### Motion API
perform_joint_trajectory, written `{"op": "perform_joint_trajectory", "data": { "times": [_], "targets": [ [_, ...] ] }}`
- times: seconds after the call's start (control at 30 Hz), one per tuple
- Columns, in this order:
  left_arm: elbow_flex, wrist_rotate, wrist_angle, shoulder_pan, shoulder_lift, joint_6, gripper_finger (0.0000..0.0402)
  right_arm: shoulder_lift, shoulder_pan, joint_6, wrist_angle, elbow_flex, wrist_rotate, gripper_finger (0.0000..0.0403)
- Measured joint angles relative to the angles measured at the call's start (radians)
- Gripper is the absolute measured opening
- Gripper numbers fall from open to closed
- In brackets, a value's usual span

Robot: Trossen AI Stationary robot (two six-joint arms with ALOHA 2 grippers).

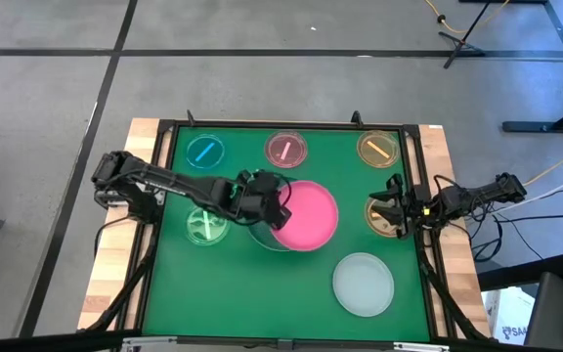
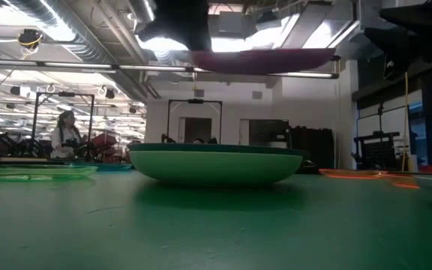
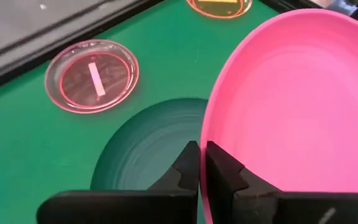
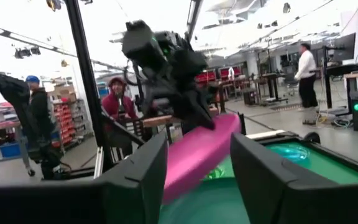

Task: Stack plastic plates
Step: Stack the pink plate on top of the dark green plate

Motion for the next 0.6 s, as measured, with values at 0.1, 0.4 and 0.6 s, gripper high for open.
{"op": "perform_joint_trajectory", "data": {
  "times": [0.1,0.4,0.6],
  "targets": [
    [-0.027,0.012,0.006,0.007,0.001,0.003,0.0003,0.000,0.000,-0.020,0.012,0.000,-0.015,0.0177],
    [-0.027,-0.020,-0.069,0.006,-0.013,-0.014,0.0002,0.000,0.000,0.008,0.015,0.000,-0.062,0.0177],
    [-0.044,-0.057,-0.059,0.044,-0.013,0.016,0.0002,0.000,0.000,0.030,-0.004,0.000,-0.126,0.0177]
  ]
}}
